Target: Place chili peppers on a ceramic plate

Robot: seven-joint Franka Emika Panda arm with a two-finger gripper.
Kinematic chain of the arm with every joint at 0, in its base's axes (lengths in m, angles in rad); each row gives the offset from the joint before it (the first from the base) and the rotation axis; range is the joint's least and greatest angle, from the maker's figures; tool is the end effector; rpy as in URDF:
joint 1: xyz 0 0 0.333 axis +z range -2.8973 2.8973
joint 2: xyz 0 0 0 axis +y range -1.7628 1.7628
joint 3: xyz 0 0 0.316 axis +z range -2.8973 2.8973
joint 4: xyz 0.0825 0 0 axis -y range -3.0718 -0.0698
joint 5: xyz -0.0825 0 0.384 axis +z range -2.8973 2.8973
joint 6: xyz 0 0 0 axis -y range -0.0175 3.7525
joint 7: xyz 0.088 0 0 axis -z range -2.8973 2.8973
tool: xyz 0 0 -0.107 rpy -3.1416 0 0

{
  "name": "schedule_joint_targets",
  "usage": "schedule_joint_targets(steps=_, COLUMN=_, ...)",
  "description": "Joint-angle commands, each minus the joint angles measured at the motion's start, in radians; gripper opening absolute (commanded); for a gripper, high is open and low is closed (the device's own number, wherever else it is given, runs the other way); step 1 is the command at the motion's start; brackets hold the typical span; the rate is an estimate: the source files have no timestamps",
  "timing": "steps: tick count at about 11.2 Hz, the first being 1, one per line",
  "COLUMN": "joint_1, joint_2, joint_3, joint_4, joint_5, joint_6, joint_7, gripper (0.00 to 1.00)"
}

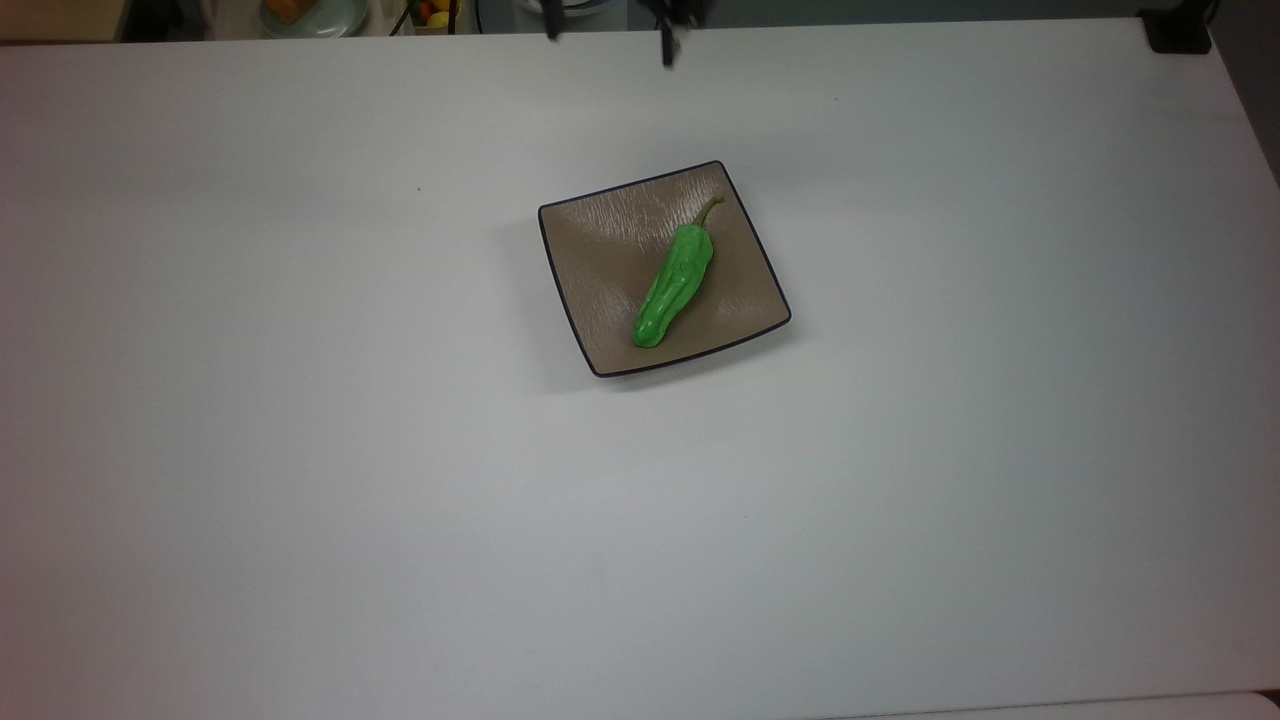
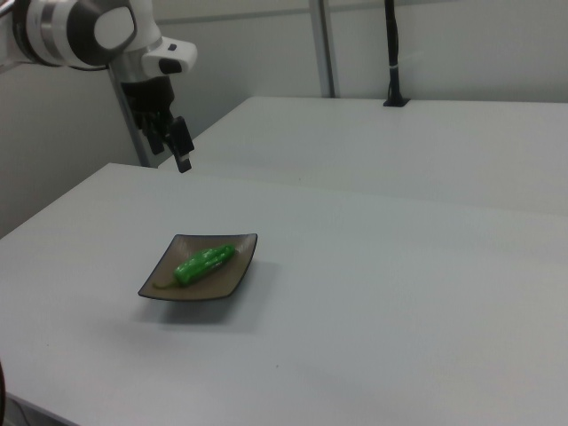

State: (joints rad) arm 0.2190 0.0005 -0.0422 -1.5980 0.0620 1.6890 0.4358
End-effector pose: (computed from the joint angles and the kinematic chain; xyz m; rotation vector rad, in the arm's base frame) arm 0.5562 0.1054 0.6224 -3.0272 0.4012 -0.1033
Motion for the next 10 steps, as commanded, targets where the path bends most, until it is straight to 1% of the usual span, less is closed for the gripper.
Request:
schedule_joint_targets(steps=1, joint_1=-0.070, joint_2=-0.042, joint_3=0.007, joint_4=-0.005, joint_5=-0.002, joint_6=-0.081, joint_7=-0.292, gripper=1.00)
schedule_joint_targets(steps=3, joint_1=-0.117, joint_2=-0.040, joint_3=0.005, joint_4=-0.011, joint_5=-0.002, joint_6=-0.075, joint_7=-0.531, gripper=1.00)
schedule_joint_targets(steps=4, joint_1=-0.131, joint_2=-0.037, joint_3=0.005, joint_4=-0.013, joint_5=-0.002, joint_6=-0.069, joint_7=-0.622, gripper=1.00)
schedule_joint_targets(steps=5, joint_1=-0.139, joint_2=-0.036, joint_3=0.007, joint_4=-0.014, joint_5=-0.002, joint_6=-0.068, joint_7=-0.684, gripper=1.00)
schedule_joint_targets(steps=10, joint_1=-0.139, joint_2=-0.027, joint_3=0.007, joint_4=-0.022, joint_5=-0.004, joint_6=-0.040, joint_7=-0.684, gripper=1.00)
